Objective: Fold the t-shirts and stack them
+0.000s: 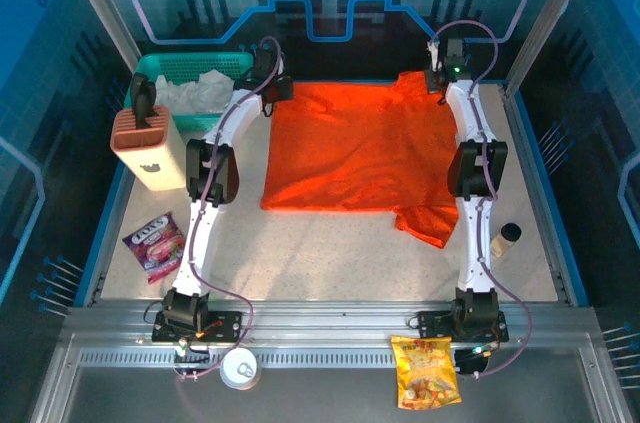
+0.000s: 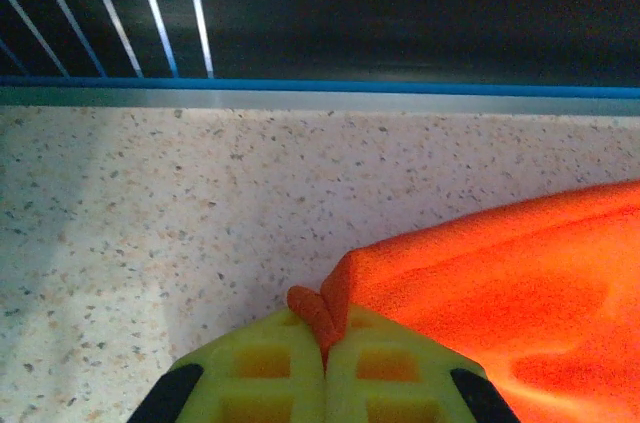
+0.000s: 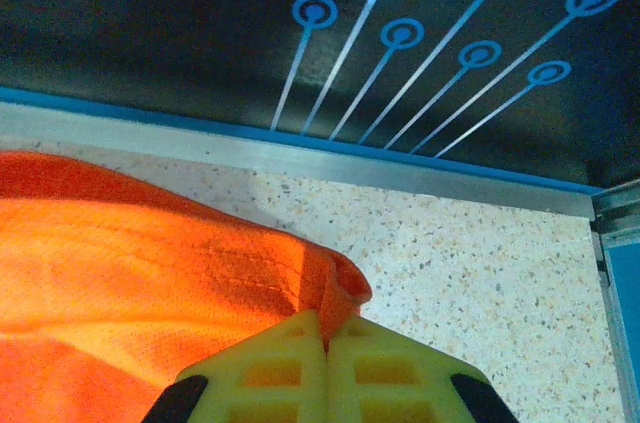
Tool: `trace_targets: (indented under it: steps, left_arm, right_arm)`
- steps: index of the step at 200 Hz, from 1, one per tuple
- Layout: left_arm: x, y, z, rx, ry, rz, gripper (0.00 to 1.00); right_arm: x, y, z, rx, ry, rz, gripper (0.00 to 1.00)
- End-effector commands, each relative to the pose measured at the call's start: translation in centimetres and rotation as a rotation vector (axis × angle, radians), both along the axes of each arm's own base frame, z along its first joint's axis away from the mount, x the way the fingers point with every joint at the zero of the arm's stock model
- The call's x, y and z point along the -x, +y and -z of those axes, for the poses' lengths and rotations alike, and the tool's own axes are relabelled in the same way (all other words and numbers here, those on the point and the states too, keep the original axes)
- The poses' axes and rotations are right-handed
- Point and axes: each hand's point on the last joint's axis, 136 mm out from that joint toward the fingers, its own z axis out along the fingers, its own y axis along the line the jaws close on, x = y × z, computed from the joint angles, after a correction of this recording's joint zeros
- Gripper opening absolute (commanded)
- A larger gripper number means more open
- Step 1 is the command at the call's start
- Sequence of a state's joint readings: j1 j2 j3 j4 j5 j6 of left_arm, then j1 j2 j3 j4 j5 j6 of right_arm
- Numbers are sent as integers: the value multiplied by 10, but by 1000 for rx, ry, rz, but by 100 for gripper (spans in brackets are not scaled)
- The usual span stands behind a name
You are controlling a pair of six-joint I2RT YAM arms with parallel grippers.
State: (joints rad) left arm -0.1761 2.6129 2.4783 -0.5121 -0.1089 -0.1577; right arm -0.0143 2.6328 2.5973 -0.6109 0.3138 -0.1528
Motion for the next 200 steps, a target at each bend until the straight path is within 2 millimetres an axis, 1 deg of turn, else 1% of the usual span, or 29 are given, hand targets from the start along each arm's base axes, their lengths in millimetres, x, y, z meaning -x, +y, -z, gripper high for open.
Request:
trace_targets:
  steps: [1, 7, 33, 34, 38, 41, 52, 77, 107, 133, 154, 176, 200]
  left_arm:
    - [-6, 9, -37, -3, -71, -23, 0]
    - [-5, 9, -38, -4, -71, -21, 0]
    - [6, 8, -43, 2, -65, -6, 0]
    - [7, 8, -45, 2, -69, -5, 0]
    - [9, 8, -46, 2, -69, -5, 0]
    - [11, 8, -49, 2, -73, -4, 0]
    - [18, 9, -48, 0, -67, -2, 0]
    - [34, 5, -44, 23, -54, 20, 0]
    - [48, 0, -33, 18, -31, 31, 0]
    - [57, 0, -19, -3, -7, 26, 0]
    - [61, 3, -9, -18, 16, 17, 0]
    - [64, 4, -2, -27, 33, 12, 0]
    - [68, 5, 3, -34, 48, 14, 0]
  right_arm:
    - [0, -14, -61, -28, -155, 65, 0]
    - [4, -14, -61, -36, -153, 68, 0]
    - [25, -12, -74, -72, -153, 76, 0]
    - [26, -12, -75, -74, -153, 75, 0]
    - [29, -11, -69, -79, -141, 74, 0]
    - [33, -10, -83, -84, -162, 72, 0]
    - [44, -8, -87, -97, -161, 68, 0]
    - [67, -1, -86, -137, -141, 61, 0]
    - [92, 5, -72, -172, -113, 66, 0]
    - [109, 7, -51, -192, -77, 79, 0]
    - [119, 9, -32, -206, -47, 84, 0]
    - [127, 9, -12, -220, -16, 97, 0]
    - [135, 10, 2, -229, 5, 107, 0]
